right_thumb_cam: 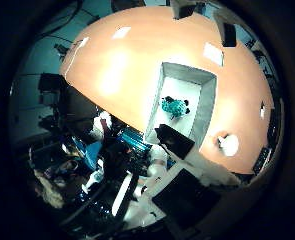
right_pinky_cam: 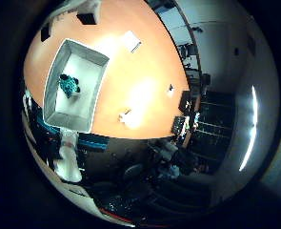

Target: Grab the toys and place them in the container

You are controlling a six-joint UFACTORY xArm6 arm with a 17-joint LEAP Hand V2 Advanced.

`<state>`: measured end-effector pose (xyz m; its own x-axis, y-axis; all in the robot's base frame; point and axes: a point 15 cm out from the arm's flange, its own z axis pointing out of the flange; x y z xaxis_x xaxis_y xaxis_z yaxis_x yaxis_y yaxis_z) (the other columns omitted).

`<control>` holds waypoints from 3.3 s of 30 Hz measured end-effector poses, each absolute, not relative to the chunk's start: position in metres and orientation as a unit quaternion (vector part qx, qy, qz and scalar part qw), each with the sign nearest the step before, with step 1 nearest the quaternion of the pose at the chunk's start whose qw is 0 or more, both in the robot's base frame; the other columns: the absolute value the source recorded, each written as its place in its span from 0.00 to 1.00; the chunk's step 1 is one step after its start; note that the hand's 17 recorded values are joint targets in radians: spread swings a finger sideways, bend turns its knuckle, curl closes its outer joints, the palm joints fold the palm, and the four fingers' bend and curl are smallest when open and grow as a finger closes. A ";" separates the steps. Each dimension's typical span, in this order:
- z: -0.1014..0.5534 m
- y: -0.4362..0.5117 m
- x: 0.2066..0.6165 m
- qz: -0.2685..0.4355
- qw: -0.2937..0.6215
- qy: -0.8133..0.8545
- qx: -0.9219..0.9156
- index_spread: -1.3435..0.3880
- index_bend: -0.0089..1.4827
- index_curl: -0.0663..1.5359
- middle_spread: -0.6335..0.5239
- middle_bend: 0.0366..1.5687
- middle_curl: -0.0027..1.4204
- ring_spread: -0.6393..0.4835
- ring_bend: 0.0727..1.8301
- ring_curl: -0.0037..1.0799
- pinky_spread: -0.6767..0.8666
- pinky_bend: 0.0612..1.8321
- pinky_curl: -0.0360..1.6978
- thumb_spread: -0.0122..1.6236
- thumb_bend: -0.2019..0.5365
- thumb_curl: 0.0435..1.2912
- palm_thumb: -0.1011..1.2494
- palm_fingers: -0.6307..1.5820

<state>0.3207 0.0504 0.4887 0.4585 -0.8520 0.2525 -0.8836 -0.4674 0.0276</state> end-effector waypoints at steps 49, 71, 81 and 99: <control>0.315 -0.372 0.262 0.038 0.148 -0.690 0.708 0.55 0.11 0.22 0.44 0.19 0.28 0.51 0.23 0.25 0.65 0.25 0.20 0.63 0.24 0.20 0.50 0.40; 0.259 -0.372 0.269 0.042 0.137 -0.687 0.713 0.55 0.12 0.22 0.44 0.18 0.27 0.52 0.22 0.25 0.65 0.25 0.17 0.63 0.24 0.20 0.51 0.41; 0.234 -0.384 0.276 0.041 0.133 -0.687 0.713 0.55 0.12 0.23 0.44 0.17 0.27 0.51 0.21 0.24 0.66 0.25 0.16 0.63 0.24 0.20 0.52 0.42; 0.186 -0.397 0.277 0.020 0.126 -0.689 0.714 0.55 0.12 0.23 0.42 0.18 0.28 0.50 0.20 0.24 0.65 0.22 0.14 0.63 0.24 0.21 0.56 0.44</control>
